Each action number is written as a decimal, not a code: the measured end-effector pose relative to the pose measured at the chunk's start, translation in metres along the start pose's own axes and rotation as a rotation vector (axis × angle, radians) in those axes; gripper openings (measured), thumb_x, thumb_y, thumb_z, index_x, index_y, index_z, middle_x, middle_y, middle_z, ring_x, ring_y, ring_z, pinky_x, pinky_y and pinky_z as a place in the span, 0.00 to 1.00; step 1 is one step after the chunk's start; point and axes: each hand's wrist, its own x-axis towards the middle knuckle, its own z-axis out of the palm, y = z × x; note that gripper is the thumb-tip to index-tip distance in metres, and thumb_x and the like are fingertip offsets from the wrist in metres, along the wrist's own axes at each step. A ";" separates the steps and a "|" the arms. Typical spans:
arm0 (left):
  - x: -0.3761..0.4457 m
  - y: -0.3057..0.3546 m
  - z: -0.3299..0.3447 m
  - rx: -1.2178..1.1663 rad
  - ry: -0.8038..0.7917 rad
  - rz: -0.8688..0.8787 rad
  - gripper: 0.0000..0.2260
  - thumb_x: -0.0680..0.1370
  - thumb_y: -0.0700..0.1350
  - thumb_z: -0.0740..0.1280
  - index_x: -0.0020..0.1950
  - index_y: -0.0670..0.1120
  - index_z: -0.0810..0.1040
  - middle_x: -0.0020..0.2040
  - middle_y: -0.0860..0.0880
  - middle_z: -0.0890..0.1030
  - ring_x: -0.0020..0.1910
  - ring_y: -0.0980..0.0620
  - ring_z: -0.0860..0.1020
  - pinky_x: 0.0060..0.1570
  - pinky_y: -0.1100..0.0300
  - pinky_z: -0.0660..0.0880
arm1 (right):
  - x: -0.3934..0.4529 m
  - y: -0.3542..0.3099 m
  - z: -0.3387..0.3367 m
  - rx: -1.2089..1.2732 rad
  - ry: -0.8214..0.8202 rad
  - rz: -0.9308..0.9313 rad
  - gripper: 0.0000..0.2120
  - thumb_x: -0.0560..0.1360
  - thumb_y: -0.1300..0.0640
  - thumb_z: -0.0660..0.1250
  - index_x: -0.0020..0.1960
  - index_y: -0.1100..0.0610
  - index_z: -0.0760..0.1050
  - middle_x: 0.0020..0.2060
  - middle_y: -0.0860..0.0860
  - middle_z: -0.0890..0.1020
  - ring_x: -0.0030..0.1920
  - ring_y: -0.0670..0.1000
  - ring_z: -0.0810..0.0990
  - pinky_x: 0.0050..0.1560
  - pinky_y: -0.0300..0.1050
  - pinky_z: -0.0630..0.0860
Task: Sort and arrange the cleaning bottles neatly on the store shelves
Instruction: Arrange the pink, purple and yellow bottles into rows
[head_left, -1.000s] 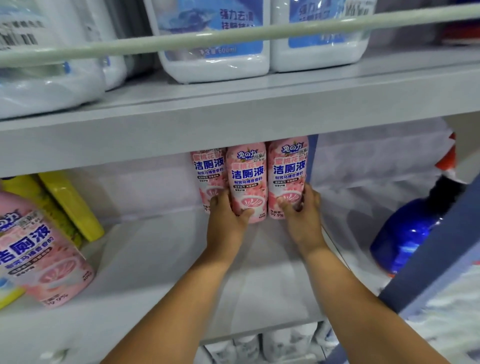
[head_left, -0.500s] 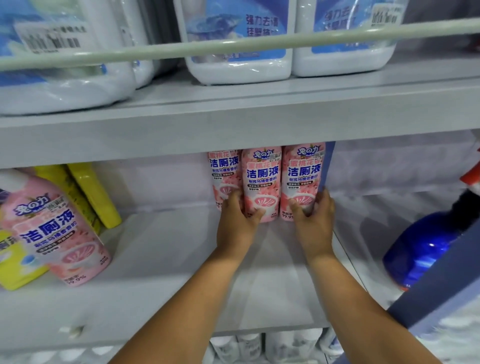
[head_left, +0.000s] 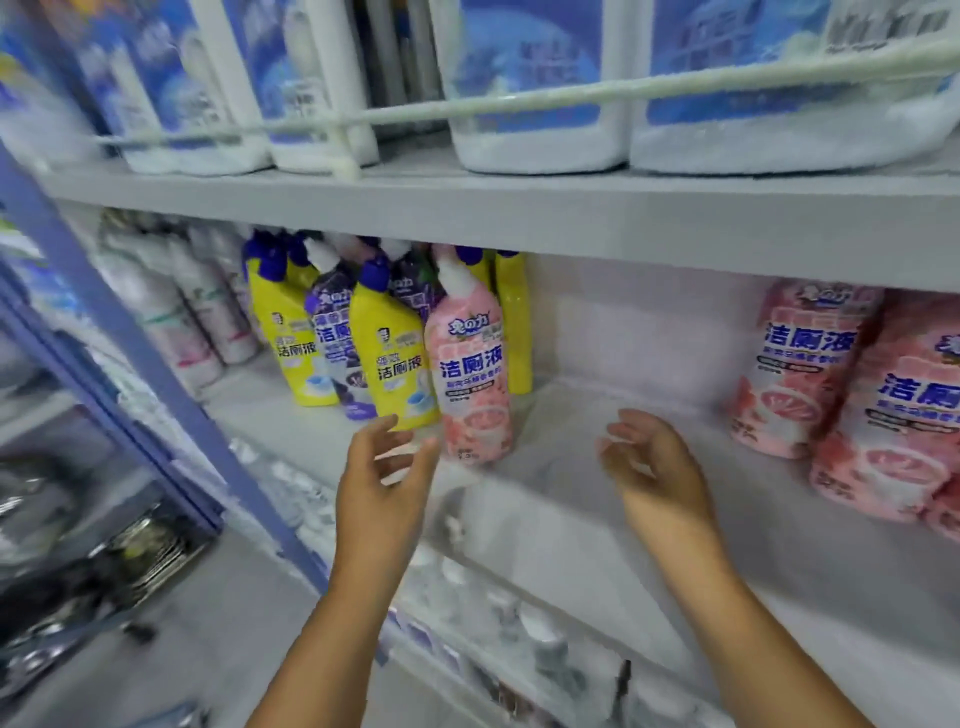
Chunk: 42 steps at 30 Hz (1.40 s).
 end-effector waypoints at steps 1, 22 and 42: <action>0.012 -0.005 -0.015 -0.001 0.032 0.002 0.15 0.77 0.50 0.74 0.61 0.56 0.75 0.56 0.55 0.82 0.47 0.65 0.81 0.41 0.74 0.74 | 0.002 -0.003 0.016 -0.011 -0.052 0.021 0.18 0.77 0.65 0.71 0.60 0.48 0.73 0.55 0.51 0.82 0.46 0.35 0.81 0.48 0.28 0.74; 0.167 -0.088 -0.038 -0.030 -0.305 0.140 0.19 0.75 0.45 0.76 0.65 0.51 0.78 0.58 0.53 0.84 0.52 0.58 0.83 0.55 0.53 0.82 | 0.019 -0.024 0.168 -0.102 0.133 0.119 0.26 0.66 0.65 0.80 0.57 0.47 0.75 0.46 0.39 0.86 0.45 0.38 0.84 0.44 0.37 0.79; 0.146 -0.067 -0.002 -0.109 -0.487 0.108 0.16 0.73 0.51 0.75 0.55 0.66 0.74 0.47 0.67 0.84 0.47 0.65 0.83 0.48 0.64 0.79 | 0.056 -0.008 0.048 -0.254 0.421 0.038 0.31 0.71 0.61 0.79 0.67 0.52 0.68 0.53 0.45 0.84 0.53 0.47 0.84 0.59 0.58 0.81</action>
